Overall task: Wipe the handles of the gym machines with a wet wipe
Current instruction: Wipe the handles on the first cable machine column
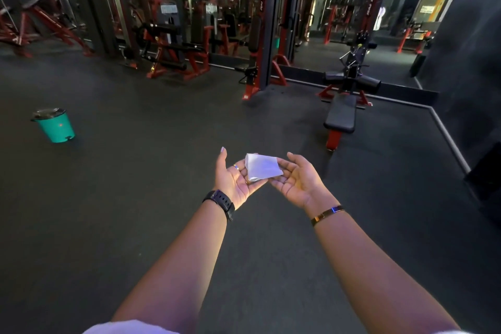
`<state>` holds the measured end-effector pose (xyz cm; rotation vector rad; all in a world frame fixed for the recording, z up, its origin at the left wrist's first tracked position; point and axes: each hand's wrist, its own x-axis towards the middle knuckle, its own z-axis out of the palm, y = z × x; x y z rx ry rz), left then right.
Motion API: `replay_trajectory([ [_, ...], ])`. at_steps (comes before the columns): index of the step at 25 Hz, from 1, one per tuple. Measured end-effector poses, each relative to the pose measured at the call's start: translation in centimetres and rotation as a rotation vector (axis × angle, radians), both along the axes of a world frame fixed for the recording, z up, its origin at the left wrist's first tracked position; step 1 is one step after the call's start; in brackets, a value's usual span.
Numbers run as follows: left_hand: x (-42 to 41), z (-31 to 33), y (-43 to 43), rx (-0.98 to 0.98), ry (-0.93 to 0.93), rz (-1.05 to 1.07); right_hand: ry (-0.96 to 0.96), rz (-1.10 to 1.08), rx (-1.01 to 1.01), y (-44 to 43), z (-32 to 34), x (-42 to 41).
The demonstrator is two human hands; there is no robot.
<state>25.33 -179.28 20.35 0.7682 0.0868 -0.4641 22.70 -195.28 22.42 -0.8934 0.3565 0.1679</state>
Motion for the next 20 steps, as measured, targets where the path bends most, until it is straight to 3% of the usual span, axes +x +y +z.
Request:
replay_trajectory([
  [8, 24.9, 0.0, -5.6, 0.035, 0.026, -0.047, 0.017, -0.047, 0.020, -5.3, 0.0, 23.6],
  [20, 60.5, 0.7, -19.8, 0.078, 0.020, -0.065, -0.005, -0.044, -0.036, -20.1, 0.8, 58.8],
])
